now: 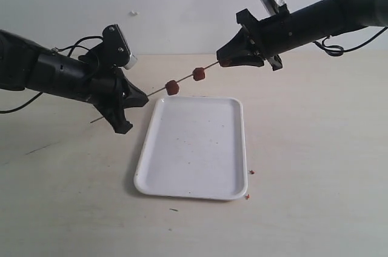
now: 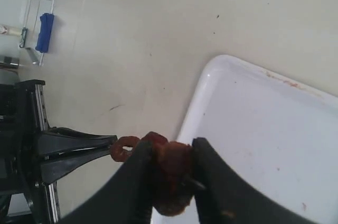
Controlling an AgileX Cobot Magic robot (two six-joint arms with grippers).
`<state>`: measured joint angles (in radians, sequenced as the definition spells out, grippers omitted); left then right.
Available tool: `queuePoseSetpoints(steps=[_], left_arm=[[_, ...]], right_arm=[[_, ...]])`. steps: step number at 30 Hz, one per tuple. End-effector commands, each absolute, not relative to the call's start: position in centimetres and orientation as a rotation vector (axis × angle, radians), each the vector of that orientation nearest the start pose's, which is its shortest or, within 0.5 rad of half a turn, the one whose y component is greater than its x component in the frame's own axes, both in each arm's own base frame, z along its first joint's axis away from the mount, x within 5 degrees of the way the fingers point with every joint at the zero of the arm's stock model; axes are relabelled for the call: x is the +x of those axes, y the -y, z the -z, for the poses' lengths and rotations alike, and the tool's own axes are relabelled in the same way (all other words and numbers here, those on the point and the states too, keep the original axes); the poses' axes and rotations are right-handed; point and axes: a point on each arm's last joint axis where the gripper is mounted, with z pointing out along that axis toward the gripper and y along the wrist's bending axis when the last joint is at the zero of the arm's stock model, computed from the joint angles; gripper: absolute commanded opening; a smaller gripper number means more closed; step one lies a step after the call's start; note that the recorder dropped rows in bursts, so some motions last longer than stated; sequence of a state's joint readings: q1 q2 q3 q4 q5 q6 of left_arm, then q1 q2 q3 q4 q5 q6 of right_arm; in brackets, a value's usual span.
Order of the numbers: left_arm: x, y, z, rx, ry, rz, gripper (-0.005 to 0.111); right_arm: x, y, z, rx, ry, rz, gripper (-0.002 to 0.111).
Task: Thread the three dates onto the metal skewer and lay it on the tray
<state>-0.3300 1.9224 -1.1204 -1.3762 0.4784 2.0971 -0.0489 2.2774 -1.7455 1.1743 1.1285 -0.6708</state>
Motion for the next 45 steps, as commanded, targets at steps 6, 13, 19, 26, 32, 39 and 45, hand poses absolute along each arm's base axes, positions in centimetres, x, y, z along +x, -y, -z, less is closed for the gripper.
queuePoseSetpoints(steps=[6,13,19,26,32,39,45], left_arm=[[35.8,18.1,-18.5,1.225,-1.827,0.507,0.0],[36.0,18.2,-18.8,1.142,-1.842,0.542,0.0],[36.1,18.4,-19.2,1.115,-1.83,0.572,0.0],[36.1,18.4,-19.1,1.118,-1.83,0.569,0.0],[36.2,18.3,-19.1,1.113,-1.838,0.551,0.0],[36.3,18.2,-19.0,1.097,-1.853,0.542,0.0],[36.4,18.0,-18.9,1.065,-1.895,0.526,0.0]], right_arm=[[45.8,-10.1,-17.8,-0.281,-2.494,-1.457,0.023],[45.6,-11.0,-17.8,-0.308,-2.502,-1.461,0.023],[45.4,-11.6,-17.8,-0.325,-2.504,-1.468,0.023],[45.4,-11.6,-17.8,-0.324,-2.503,-1.47,0.049],[45.5,-11.0,-18.3,-0.344,-2.48,-1.447,0.061],[45.9,-7.8,-20.3,-0.283,-2.429,-1.4,0.061],[45.9,-4.5,-22.6,-0.221,-2.376,-1.348,0.061]])
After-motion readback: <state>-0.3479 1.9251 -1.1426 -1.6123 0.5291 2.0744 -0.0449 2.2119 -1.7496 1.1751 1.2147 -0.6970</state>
